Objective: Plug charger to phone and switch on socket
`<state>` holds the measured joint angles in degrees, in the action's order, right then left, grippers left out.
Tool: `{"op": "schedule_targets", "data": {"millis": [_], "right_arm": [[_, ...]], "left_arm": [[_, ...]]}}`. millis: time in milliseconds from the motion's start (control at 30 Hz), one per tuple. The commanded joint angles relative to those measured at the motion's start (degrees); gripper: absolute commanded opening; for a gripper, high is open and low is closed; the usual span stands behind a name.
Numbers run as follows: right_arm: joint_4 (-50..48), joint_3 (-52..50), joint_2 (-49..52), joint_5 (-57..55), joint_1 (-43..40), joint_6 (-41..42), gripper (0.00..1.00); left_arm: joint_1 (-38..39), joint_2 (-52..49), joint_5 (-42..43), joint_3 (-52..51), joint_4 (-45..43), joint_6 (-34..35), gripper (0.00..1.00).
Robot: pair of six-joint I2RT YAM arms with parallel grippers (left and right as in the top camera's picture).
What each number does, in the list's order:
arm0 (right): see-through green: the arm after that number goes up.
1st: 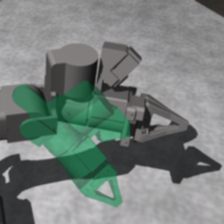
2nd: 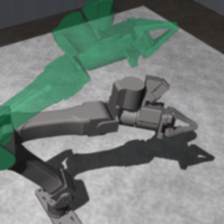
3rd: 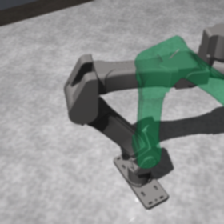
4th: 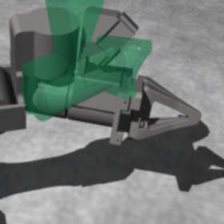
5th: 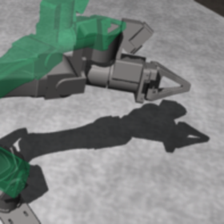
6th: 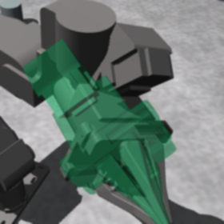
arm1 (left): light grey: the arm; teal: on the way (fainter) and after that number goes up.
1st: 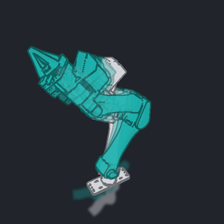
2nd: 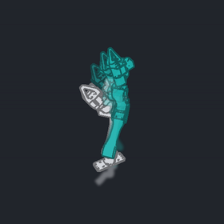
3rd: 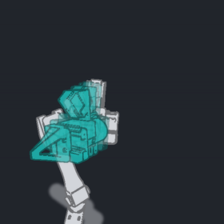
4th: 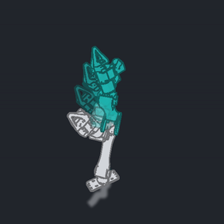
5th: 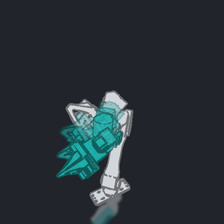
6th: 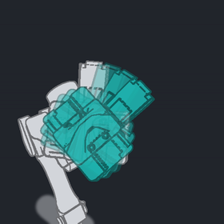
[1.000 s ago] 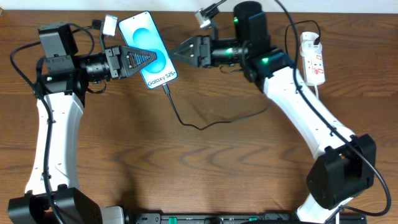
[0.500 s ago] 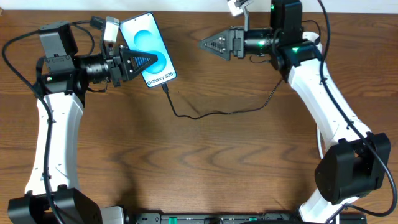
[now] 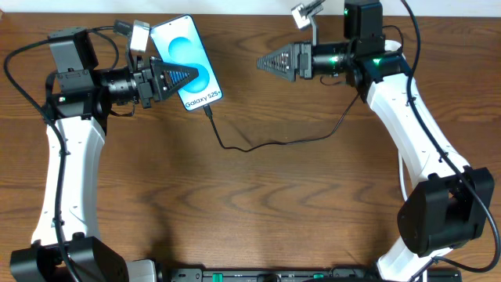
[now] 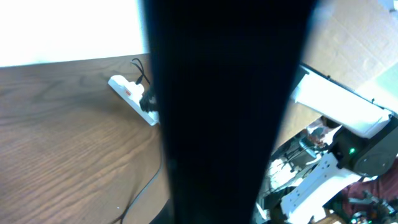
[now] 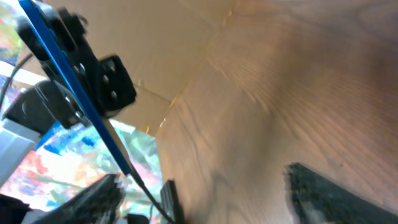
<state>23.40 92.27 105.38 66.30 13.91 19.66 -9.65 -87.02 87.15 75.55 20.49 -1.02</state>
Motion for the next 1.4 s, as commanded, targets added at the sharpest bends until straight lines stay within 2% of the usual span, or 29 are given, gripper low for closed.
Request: {"op": "schedule_targets", "data": {"millis": [0,67,233,333,467,533,733,867,1100,1367], "right_arm": [[3.41,0.70,-0.76,1.75,1.68,-8.48,0.66],[5.57,0.70,-0.96,5.33,2.86,-12.94,0.63],[8.35,0.70,-1.25,8.63,7.06,-19.21,0.73],[8.79,0.70,-1.22,7.23,9.75,-20.41,0.60],[8.79,0.70,-1.25,6.40,11.65,-20.35,0.41],[8.50,0.70,-1.25,6.29,12.04,-20.33,0.41],[7.08,0.70,-1.25,6.23,14.25,-19.21,0.41],[4.39,0.70,-1.25,4.68,15.43,-14.78,0.41],[3.56,0.70,-1.25,0.68,16.94,-11.21,0.24],[-0.57,0.70,-1.25,0.68,17.25,-4.50,0.15]], "left_arm": [[-0.17,0.66,2.82,0.52,-0.55,4.02,0.07],[-0.17,0.66,2.80,0.52,-1.62,6.38,0.07],[-0.17,0.66,2.80,0.52,-7.69,14.93,0.07],[-0.17,0.66,2.82,0.52,-11.06,19.06,0.07],[-0.17,0.66,2.82,0.52,-11.87,20.33,0.07],[-0.17,0.66,2.82,0.52,-11.87,20.63,0.07],[-0.17,0.66,2.80,0.52,-11.87,21.92,0.07],[-0.17,0.66,2.80,0.52,-11.89,21.90,0.07],[-0.17,0.66,2.80,0.52,-11.89,21.90,0.07],[-0.17,0.66,2.82,0.52,-11.87,21.90,0.07]]}}
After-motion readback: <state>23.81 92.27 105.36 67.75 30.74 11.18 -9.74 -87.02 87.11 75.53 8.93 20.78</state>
